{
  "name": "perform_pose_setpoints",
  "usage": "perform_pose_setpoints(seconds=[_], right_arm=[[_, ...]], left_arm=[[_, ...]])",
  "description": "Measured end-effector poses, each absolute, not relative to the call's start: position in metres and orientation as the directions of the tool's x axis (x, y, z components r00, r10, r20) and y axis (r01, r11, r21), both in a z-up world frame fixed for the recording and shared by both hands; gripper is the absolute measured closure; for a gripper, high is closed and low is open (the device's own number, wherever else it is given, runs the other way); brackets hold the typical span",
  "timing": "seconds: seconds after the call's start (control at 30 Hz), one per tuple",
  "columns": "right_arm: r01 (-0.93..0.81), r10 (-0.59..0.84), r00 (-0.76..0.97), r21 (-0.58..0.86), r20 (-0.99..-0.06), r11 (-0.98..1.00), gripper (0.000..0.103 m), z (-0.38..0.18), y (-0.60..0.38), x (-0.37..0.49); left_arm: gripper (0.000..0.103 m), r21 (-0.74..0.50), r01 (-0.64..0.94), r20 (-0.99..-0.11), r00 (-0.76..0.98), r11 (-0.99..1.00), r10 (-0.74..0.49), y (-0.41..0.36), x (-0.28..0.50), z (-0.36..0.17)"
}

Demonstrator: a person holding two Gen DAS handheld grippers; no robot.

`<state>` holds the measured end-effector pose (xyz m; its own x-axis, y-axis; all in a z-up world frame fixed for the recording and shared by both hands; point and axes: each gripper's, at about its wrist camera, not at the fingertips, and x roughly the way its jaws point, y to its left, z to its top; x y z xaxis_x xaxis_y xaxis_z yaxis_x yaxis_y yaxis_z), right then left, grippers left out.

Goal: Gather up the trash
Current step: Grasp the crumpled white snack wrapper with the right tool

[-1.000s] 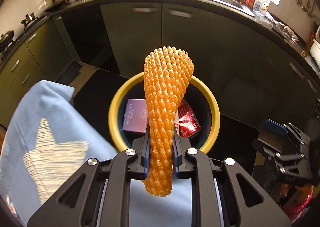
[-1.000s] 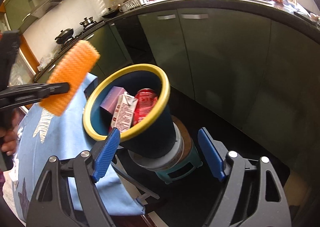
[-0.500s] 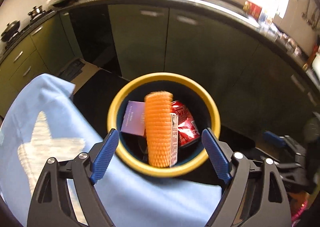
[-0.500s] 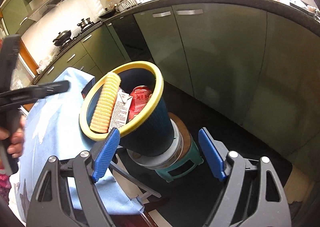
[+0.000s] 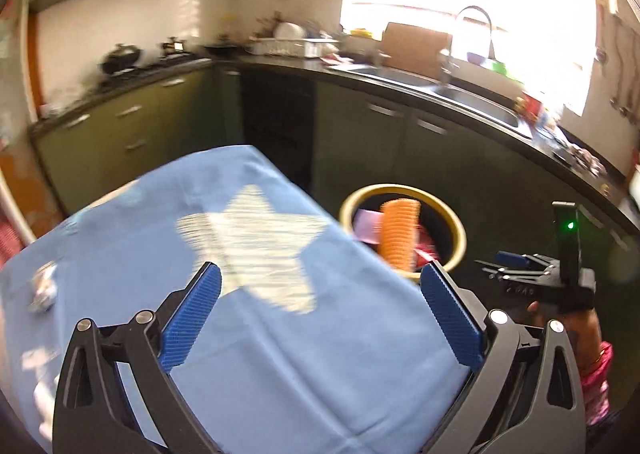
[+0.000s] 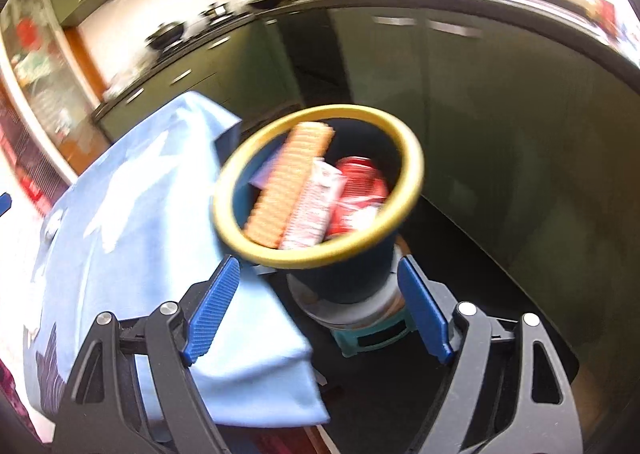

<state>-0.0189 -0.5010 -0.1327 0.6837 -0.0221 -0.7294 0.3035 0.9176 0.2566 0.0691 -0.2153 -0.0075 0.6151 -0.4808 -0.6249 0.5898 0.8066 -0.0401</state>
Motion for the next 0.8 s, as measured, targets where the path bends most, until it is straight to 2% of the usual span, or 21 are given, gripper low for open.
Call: perform_pose_setpoints(seconds=[0.2, 0.37, 0.6, 0.8], right_arm=[[0.115, 0.064, 0.676, 0.191, -0.734, 0.975, 0.024, -0.115, -0.439, 0.025], [-0.117, 0.206, 0.652, 0.171, -0.730, 0.978, 0.024, -0.097, -0.368, 0.071], [-0.437, 0.367, 0.573, 0.106, -0.733, 0.893, 0.024, -0.073, -0.250, 0.138], [-0.550, 0.458, 0.463, 0.159, -0.759, 0.820, 0.024, -0.070, -0.152, 0.195]], left_arm=[[0.005, 0.004, 0.414, -0.609, 0.723, 0.910, -0.326, -0.115, 0.050, -0.018], [0.005, 0.011, 0.301, -0.620, 0.750, 0.953, -0.230, -0.043, 0.038, -0.030], [0.005, -0.002, 0.169, -0.613, 0.778, 0.986, -0.135, 0.026, 0.027, -0.038], [0.005, -0.013, 0.118, -0.619, 0.779, 0.993, -0.101, 0.055, 0.030, -0.044]])
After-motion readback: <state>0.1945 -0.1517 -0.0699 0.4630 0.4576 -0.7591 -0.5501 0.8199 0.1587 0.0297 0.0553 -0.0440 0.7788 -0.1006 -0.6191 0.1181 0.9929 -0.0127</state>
